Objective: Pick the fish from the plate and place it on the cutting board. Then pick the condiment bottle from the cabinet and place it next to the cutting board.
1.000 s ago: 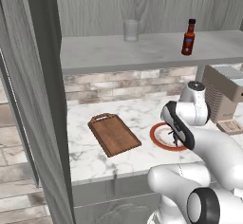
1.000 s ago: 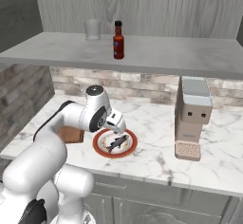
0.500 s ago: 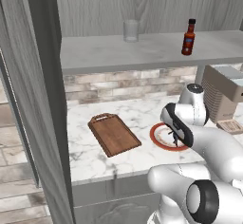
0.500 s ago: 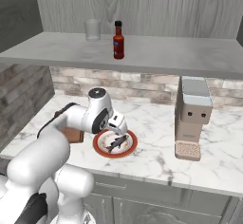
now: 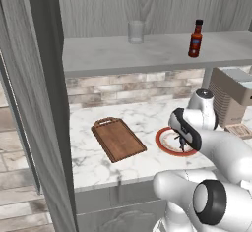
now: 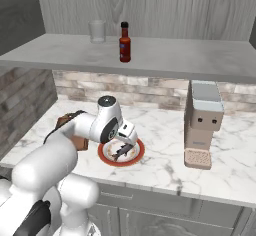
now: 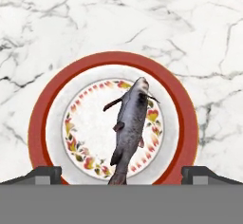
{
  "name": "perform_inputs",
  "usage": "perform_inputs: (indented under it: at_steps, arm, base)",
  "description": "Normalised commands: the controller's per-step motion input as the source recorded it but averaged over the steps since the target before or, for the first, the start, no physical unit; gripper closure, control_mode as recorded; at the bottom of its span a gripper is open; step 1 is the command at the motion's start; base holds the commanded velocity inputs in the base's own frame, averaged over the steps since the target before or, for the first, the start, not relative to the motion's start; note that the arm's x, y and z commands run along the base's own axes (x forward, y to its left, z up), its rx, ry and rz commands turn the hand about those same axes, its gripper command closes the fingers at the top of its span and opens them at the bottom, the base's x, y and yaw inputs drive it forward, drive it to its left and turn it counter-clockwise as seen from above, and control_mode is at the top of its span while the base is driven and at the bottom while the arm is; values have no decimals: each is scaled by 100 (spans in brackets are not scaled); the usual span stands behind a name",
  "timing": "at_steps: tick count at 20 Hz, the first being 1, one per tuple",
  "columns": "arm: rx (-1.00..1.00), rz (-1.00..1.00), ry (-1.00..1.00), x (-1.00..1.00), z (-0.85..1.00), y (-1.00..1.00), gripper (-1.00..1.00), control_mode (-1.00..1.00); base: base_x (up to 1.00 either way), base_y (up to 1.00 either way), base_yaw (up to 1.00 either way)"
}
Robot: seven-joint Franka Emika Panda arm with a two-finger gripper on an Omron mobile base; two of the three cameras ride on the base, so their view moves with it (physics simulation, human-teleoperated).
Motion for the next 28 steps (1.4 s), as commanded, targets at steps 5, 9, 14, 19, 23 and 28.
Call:
perform_inputs:
  at_steps: [5, 9, 14, 19, 23, 28]
  arm:
    - [0, 0, 0, 0, -18, -6, -100, -100]
    - [0, 0, 0, 1, -20, -5, -100, -100]
    - [0, 0, 0, 3, -19, -1, -100, -100]
    - [0, 0, 0, 1, -16, 0, -100, -100]
    - [0, 0, 0, 1, -11, 0, -100, -100]
    - [0, 0, 0, 3, -9, 0, -100, -100]
  base:
    - [0, 0, 0]
    - [0, 0, 0]
    - [0, 0, 0]
    - [0, 0, 0]
    - [0, 0, 0]
    - [0, 0, 0]
